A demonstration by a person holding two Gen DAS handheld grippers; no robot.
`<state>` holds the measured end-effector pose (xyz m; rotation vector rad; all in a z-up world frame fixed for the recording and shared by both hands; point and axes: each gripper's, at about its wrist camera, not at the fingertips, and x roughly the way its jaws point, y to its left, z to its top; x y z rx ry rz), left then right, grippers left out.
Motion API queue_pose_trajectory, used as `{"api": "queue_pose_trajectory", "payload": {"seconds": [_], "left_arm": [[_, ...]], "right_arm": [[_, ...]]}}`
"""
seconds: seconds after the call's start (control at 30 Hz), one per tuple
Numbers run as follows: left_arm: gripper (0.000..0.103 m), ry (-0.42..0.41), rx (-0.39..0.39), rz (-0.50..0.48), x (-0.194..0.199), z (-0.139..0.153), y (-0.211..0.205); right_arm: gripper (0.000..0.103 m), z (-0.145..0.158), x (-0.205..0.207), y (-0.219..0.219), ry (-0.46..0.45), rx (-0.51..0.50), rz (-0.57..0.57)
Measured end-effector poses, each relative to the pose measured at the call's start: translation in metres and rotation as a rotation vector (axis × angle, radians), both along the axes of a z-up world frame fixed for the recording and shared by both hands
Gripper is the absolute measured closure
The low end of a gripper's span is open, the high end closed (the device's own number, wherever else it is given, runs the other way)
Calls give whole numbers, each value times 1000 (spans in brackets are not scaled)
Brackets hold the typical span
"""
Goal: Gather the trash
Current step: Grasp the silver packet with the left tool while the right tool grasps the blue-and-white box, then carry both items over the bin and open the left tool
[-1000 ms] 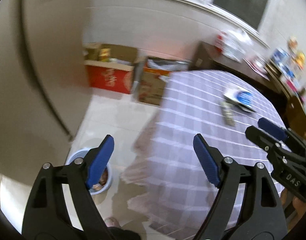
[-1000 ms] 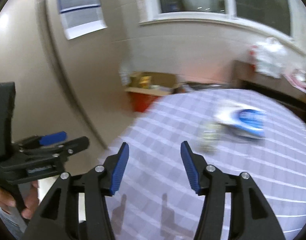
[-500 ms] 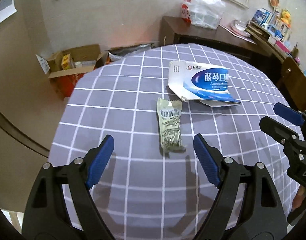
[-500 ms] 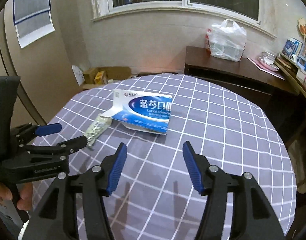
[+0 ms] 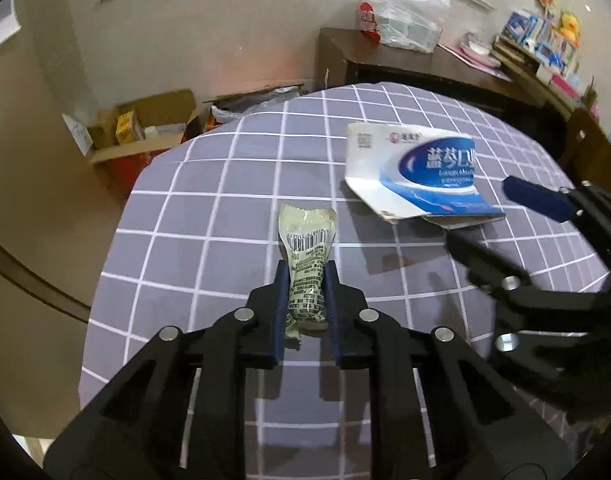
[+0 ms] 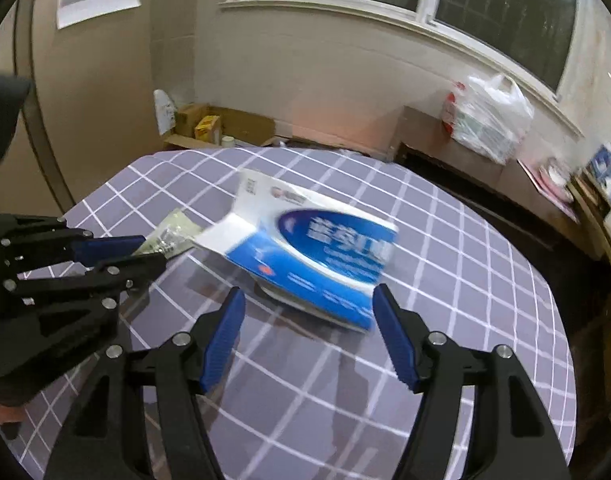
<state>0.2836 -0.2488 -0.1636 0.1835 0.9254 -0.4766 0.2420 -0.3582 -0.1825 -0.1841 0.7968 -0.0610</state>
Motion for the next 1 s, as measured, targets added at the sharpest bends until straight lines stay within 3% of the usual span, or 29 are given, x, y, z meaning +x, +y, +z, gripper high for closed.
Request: {"api": "queue_pose_trajectory", "payload": {"seconds": [0.2, 0.23, 0.3, 0.4, 0.53, 0.8, 1.0], "left_arm": [[88, -47, -15, 71, 2, 8, 36], [88, -54, -16, 82, 3, 10, 43], [88, -66, -27, 102, 1, 14, 57], [88, -89, -36, 125, -3, 21, 78], [88, -128, -48, 144, -13, 31, 105], [88, -151, -84, 211, -32, 42, 177], [88, -146, -66, 296, -48, 33, 252]], "right_arm": [[40, -6, 19, 25, -1, -68, 14], [55, -8, 23, 27, 5, -73, 9], [74, -12, 28, 28, 30, -60, 6], [82, -13, 30, 34, 26, -91, -9], [94, 8, 15, 45, -51, -65, -25], [97, 56, -13, 109, -108, 155, 112], [97, 69, -23, 208, -87, 287, 297]]}}
